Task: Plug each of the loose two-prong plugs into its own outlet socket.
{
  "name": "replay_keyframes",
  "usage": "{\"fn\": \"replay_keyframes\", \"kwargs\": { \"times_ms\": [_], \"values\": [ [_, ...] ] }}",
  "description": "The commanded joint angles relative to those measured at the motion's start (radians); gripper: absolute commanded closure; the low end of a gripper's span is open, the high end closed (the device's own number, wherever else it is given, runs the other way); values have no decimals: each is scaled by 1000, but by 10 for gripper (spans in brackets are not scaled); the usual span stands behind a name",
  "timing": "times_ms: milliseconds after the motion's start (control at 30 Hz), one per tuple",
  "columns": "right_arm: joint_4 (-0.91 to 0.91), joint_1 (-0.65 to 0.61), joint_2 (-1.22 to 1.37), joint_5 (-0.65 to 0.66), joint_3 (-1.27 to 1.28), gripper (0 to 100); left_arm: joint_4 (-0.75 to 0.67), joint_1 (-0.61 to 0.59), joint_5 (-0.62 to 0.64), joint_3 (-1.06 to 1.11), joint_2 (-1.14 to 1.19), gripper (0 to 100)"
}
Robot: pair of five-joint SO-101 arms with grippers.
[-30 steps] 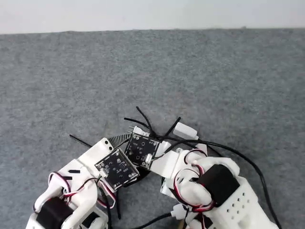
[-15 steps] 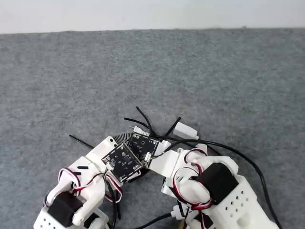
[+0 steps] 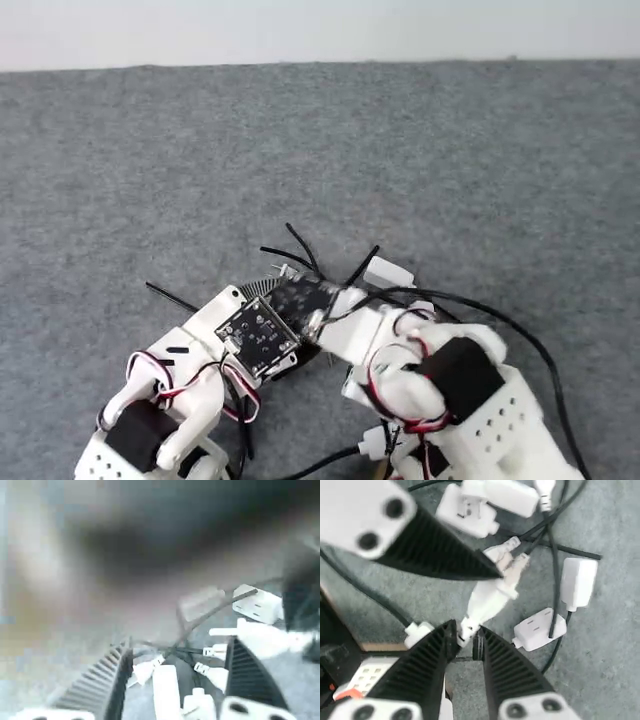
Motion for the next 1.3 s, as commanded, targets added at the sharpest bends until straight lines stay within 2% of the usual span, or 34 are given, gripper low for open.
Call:
{"fn": "replay_keyframes", "kwargs": {
  "times_ms": [0, 733, 1000, 1133, 1267],
  "values": [
    [33, 48, -18, 0, -150, 991, 3, 8, -11, 42, 0, 698],
    [31, 56, -19, 18, -135, 991, 0, 0, -9, 38, -2, 698],
    [30, 58, -19, 20, -72, 991, -77, -157, 52, 38, -2, 698],
    [31, 62, -13, 18, -71, 991, -89, -167, 86, 41, -2, 698],
    [30, 151, -10, 32, -49, 991, -91, -167, 86, 41, -2, 698]
  ]
}}
